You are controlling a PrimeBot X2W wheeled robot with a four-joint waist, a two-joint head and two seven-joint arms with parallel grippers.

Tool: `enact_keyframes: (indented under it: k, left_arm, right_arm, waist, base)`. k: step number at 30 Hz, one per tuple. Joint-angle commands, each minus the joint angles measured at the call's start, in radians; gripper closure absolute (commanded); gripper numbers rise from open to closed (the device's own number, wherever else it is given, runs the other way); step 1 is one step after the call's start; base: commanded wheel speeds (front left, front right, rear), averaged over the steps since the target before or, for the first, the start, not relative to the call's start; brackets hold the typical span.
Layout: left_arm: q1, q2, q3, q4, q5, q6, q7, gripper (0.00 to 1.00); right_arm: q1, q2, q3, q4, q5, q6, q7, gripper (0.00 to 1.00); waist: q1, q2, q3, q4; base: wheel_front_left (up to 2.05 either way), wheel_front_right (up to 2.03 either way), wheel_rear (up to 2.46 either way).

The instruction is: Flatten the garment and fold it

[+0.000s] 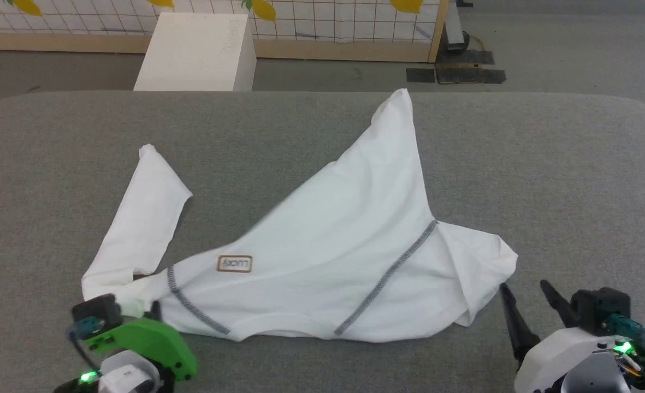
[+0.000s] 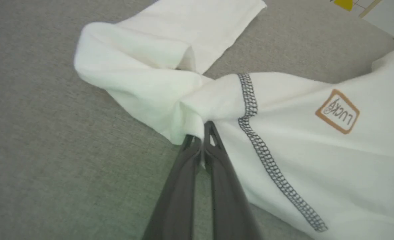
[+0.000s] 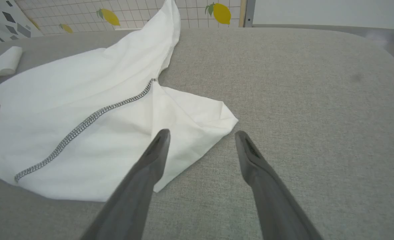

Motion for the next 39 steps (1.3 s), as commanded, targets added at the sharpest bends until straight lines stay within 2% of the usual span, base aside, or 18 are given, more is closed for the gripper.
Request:
enact_keyframes:
  k: [1, 7, 17, 23, 28, 33, 34, 35, 37, 39]
  left_arm:
    - [0.028, 0.022, 0.026, -0.023, -0.006, 0.017, -0.017, 1.00]
    - [0.088, 0.067, 0.102, -0.101, -0.005, 0.066, -0.058, 1.00]
    - [0.054, 0.061, 0.085, -0.098, -0.009, 0.057, -0.082, 1.00]
    - [0.022, 0.049, 0.062, -0.073, -0.012, 0.040, -0.099, 1.00]
    - [0.000, 0.039, 0.042, -0.056, -0.015, 0.027, -0.113, 1.00]
    - [-0.018, 0.030, 0.025, -0.042, -0.019, 0.017, -0.122, 1.00]
    - [-0.020, 0.029, 0.024, -0.040, -0.019, 0.016, -0.123, 1.00]
    - [-0.022, 0.028, 0.022, -0.038, -0.020, 0.015, -0.125, 1.00]
    - [-0.026, 0.027, 0.018, -0.033, -0.022, 0.013, -0.125, 1.00]
    - [-0.027, 0.028, 0.015, -0.030, -0.022, 0.011, -0.127, 1.00]
  right_arm:
    - [0.019, 0.001, 0.013, -0.006, -0.004, -0.001, 0.019, 0.00]
    - [0.050, 0.001, 0.083, -0.014, -0.007, -0.001, 0.093, 0.00]
    - [0.007, 0.001, 0.290, -0.003, -0.058, -0.001, 0.130, 0.00]
    - [-0.070, 0.001, 0.269, 0.080, -0.037, -0.001, 0.175, 0.00]
    - [-0.108, 0.001, 0.246, 0.141, 0.025, -0.001, 0.252, 0.00]
    - [-0.136, 0.001, 0.262, 0.178, 0.083, -0.001, 0.274, 0.00]
    - [-0.139, 0.001, 0.266, 0.181, 0.093, -0.001, 0.275, 0.18]
    - [-0.142, 0.001, 0.261, 0.184, 0.102, -0.001, 0.271, 0.68]
    - [-0.147, 0.001, 0.257, 0.184, 0.099, -0.001, 0.262, 1.00]
    - [-0.146, 0.001, 0.252, 0.171, 0.112, -0.001, 0.237, 1.00]
  waist:
    - [0.0000, 0.0116, 0.002, 0.007]
    - [0.0000, 0.0116, 0.009, 0.029]
    - [0.0000, 0.0116, 0.051, 0.066]
    - [0.0000, 0.0116, 0.081, 0.092]
    - [0.0000, 0.0116, 0.104, 0.115]
    - [0.0000, 0.0116, 0.121, 0.131]
    - [0.0000, 0.0116, 0.122, 0.132]
    - [0.0000, 0.0116, 0.124, 0.133]
    - [0.0000, 0.0116, 0.124, 0.135]
    - [0.0000, 0.0116, 0.118, 0.135]
  base:
    - [0.00, 0.00, 0.00]
    - [0.00, 0.00, 0.00]
    - [0.00, 0.00, 0.00]
    - [0.00, 0.00, 0.00]
    - [0.00, 0.00, 0.00]
    - [0.00, 0.00, 0.00]
    - [0.00, 0.00, 0.00]
    - [0.00, 0.00, 0.00]
    - [0.00, 0.00, 0.00]
    - [0.00, 0.00, 0.00]
